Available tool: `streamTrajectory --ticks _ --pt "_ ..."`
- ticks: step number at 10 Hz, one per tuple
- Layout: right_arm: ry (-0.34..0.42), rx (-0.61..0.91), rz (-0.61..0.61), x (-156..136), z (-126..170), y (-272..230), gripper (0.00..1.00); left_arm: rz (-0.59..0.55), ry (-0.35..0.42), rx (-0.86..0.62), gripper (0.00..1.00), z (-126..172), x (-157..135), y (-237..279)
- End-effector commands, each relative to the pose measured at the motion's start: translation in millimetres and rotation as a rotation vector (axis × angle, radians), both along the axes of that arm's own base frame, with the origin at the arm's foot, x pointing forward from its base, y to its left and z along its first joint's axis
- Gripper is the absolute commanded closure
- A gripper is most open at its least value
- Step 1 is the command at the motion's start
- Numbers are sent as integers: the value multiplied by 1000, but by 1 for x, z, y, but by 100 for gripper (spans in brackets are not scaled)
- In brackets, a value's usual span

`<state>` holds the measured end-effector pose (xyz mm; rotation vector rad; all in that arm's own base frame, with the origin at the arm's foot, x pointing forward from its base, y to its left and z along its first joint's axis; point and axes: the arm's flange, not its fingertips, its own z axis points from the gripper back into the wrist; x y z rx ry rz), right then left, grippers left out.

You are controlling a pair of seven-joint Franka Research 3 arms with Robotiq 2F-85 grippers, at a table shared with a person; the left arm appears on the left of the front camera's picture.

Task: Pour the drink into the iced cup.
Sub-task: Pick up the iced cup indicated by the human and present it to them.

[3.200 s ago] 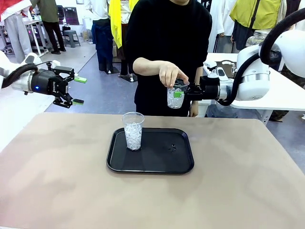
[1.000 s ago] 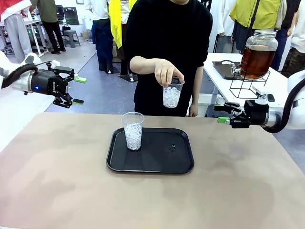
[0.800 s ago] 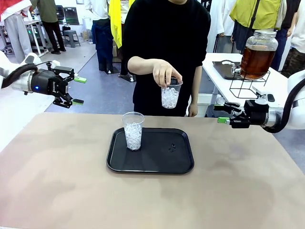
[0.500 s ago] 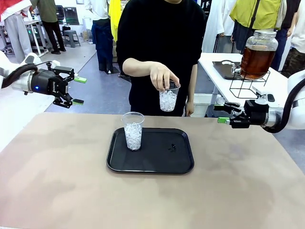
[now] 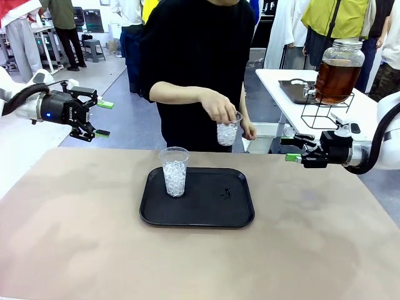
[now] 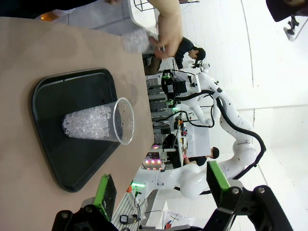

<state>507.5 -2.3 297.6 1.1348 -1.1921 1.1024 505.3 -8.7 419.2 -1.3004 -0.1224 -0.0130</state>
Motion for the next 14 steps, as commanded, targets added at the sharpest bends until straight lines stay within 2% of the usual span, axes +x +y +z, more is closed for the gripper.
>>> streamTrajectory --ticks 1,14 --pt "-4 -4 -4 1 3 0 0 1 -2 2 0 1 -2 0" --pt "-4 -4 -4 1 3 0 0 1 -2 2 0 1 -2 0"
